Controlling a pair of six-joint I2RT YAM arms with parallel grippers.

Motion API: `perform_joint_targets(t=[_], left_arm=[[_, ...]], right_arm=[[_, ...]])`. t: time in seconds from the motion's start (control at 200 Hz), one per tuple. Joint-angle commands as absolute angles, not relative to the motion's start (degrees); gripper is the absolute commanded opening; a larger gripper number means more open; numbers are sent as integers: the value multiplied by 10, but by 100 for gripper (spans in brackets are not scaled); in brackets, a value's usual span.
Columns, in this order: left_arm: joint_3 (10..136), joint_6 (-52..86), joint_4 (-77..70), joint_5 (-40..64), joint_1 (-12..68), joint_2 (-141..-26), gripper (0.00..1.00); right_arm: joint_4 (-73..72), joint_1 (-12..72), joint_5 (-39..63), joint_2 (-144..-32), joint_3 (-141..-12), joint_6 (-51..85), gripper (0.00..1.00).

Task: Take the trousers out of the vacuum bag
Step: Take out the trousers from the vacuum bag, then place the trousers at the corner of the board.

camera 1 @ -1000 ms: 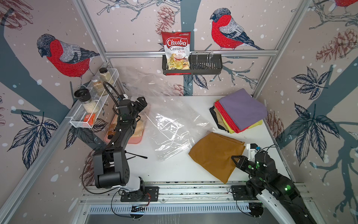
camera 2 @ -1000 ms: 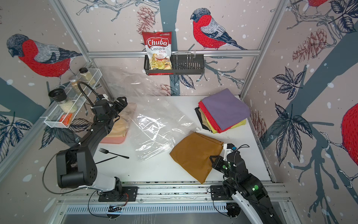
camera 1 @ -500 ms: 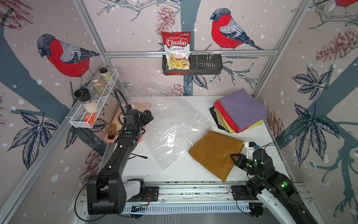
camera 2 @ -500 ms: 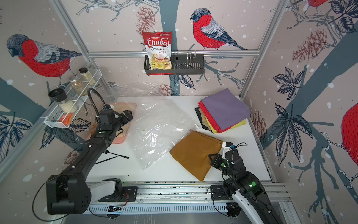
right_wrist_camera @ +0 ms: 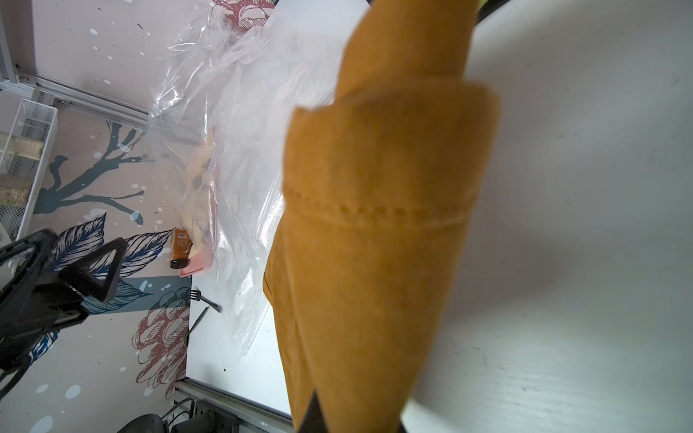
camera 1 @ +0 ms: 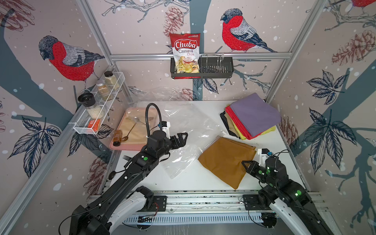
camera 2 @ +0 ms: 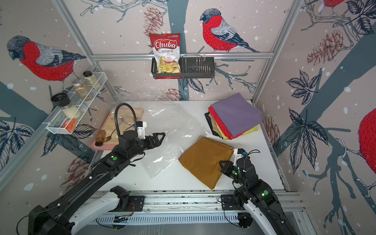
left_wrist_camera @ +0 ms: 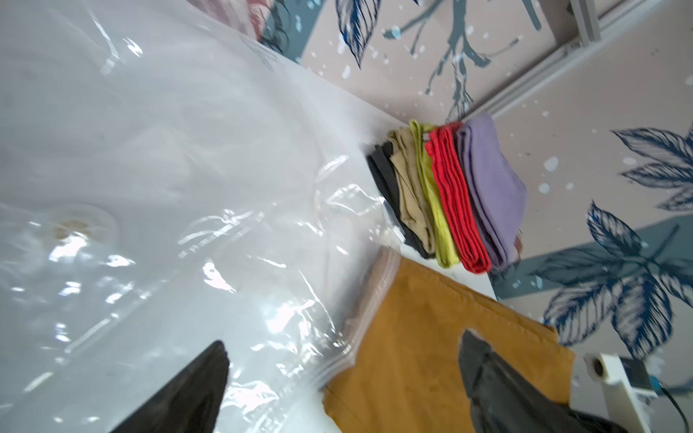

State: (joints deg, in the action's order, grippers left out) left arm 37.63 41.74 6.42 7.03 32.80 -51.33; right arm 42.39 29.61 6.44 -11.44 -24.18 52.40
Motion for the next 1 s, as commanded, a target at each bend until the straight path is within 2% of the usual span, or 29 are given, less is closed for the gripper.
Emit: perform_joint_targets(t=[0.0,0.15,0.27,0.64,0.835,0.995], left_arm=[[348,496,47,50,400,-508,98],[295,586,-13,22,514,-536,98],[248,659,-74,1,553,-550,98],[183,789,-277,-12,593,-664,99],[212,807,-375,13,595,-773,98],[238,824,-450,36,596,-865,93]], right_arm=[[370,296,47,-112,-243,522,0],[369,296,50,-109,-240,524,0],[369,296,52,-96,-235,530,0],[372,297,62,-69,-223,538,0],[373,296,66,-57,-215,541,0],[378,296,65,-49,-215,543,0]])
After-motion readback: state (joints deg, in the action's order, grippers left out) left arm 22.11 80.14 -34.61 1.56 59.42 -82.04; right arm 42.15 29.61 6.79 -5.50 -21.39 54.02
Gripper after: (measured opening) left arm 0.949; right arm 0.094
